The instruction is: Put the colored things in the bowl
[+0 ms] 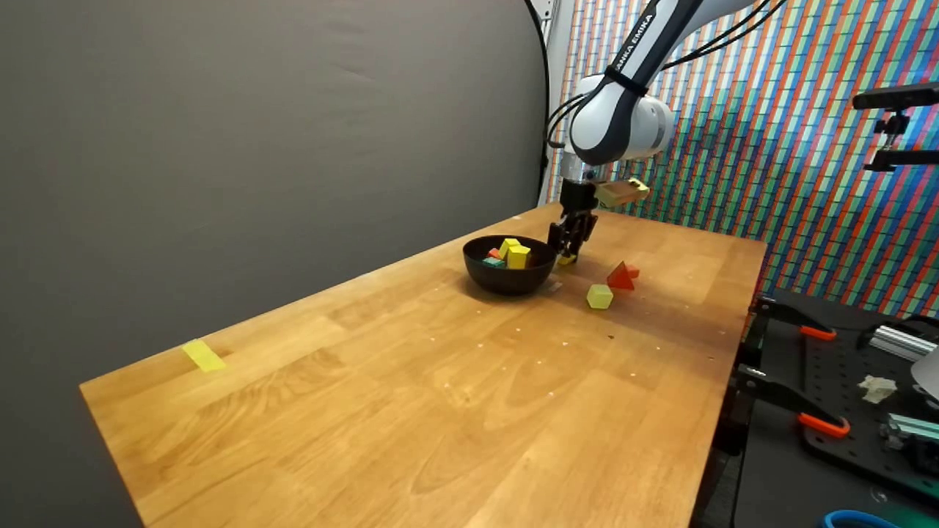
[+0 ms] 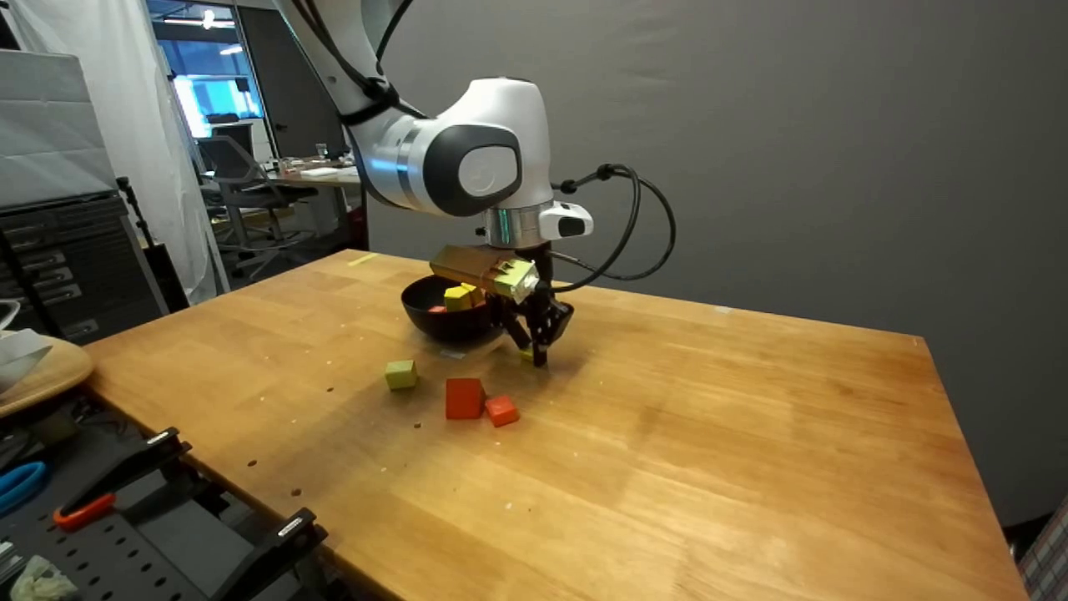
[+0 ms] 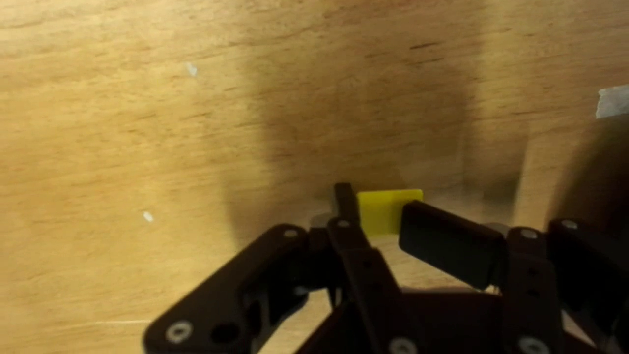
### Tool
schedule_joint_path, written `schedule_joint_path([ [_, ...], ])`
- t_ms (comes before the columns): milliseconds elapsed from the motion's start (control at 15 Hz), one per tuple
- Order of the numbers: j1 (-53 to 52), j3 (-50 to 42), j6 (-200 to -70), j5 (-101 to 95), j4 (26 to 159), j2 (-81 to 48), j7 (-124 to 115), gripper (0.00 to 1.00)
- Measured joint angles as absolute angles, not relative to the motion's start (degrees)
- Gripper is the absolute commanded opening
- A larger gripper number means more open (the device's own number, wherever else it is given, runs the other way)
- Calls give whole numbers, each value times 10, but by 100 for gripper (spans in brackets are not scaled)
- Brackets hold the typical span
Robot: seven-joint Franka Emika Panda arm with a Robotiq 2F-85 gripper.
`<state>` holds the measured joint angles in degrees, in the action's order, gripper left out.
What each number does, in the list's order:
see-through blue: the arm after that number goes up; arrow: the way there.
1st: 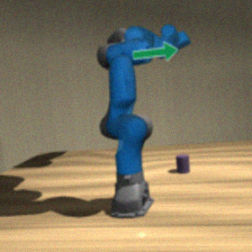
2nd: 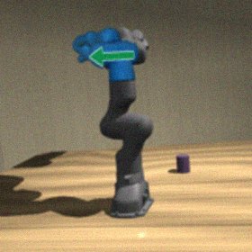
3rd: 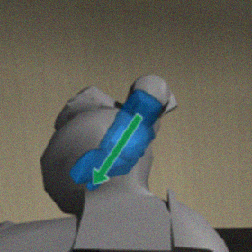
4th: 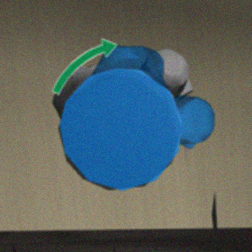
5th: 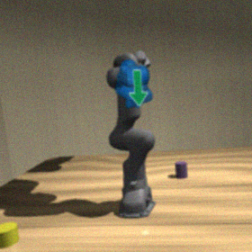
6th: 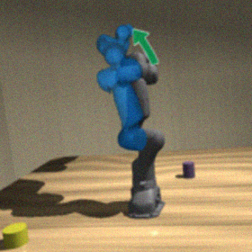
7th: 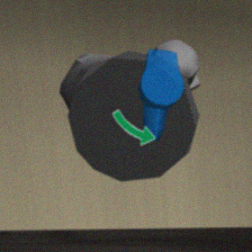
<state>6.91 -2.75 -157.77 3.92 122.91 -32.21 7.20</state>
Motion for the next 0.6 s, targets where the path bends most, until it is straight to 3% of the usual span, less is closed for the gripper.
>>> schedule_joint_path([
  [133, 69, -28, -1578, 39, 1226, -321, 70, 0],
  [333, 70, -28, -1578, 39, 1223, -319, 64, 11],
  [400, 71, -28, -1578, 39, 1223, -317, 63, 32],
  [533, 74, -29, -1579, 39, 1224, -309, 61, 37],
  [600, 75, -31, -1579, 39, 1224, -304, 60, 45],
])
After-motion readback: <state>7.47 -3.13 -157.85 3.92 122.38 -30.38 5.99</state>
